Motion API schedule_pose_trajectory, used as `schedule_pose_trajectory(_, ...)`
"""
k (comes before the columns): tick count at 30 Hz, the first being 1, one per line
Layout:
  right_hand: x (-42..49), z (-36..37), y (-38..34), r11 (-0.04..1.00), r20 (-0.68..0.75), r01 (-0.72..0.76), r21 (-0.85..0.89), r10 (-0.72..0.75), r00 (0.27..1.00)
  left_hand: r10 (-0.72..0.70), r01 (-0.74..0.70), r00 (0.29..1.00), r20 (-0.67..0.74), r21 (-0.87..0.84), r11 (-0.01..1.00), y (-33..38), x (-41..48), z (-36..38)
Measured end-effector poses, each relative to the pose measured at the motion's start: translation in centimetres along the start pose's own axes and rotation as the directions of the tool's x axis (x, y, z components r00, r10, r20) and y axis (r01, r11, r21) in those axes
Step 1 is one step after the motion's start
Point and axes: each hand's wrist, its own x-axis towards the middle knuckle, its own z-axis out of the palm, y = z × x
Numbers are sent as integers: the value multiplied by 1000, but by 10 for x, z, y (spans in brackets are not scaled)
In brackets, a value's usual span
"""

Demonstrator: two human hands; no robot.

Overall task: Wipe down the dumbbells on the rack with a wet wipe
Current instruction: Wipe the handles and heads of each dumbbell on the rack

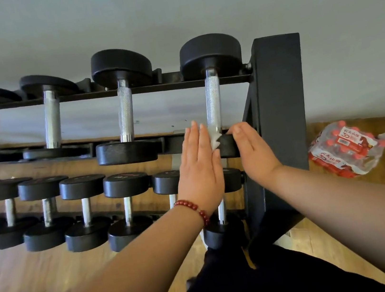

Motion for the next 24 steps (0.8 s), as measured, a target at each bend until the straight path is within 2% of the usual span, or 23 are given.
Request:
schedule_pose_trajectory(3, 1, 0, 4, 1000, 15, -3, -6, 3, 1000, -112, 111, 993, -25, -39, 993, 7, 15, -1)
schedule_pose_trajectory(5, 1, -1, 5, 1000, 30, -9, -3, 9, 1000, -120, 119, 991, -61, -16, 993, 15, 10, 5)
schedule_pose_trajectory(9, 3, -4, 5, 1000, 53, -10, -11, 10, 999, -118, 118, 992, -40, 15, 993, 18, 1, 6)
schedule_pose_trajectory(14, 3, -6, 5, 1000, 74, -2, -29, 5, 997, -204, 205, 971, -126, -2, 979, 28, 17, 12)
schedule_pose_trajectory(16, 3, -8, 6, 1000, 77, 4, -29, -2, 997, -176, 180, 979, -106, 30, 983, 28, 11, 15)
schedule_pose_trajectory(18, 4, -10, 7, 999, 96, 13, -39, -9, 995, -131, 130, 991, -32, -35, 991, 22, 7, 9)
schedule_pose_trajectory(21, 3, -15, 2, 999, 129, -4, -34, 8, 992, -161, 171, 985, 61, -279, 945, 12, 5, -10)
schedule_pose_trajectory(23, -2, -20, -4, 996, 106, 25, -85, -15, 994, -182, 189, 982, 53, -285, 940, 4, 4, -18)
schedule_pose_trajectory(24, -5, -24, -8, 987, 84, 93, -131, -82, 993, -169, 176, 984, 49, -277, 945, -1, 4, -20)
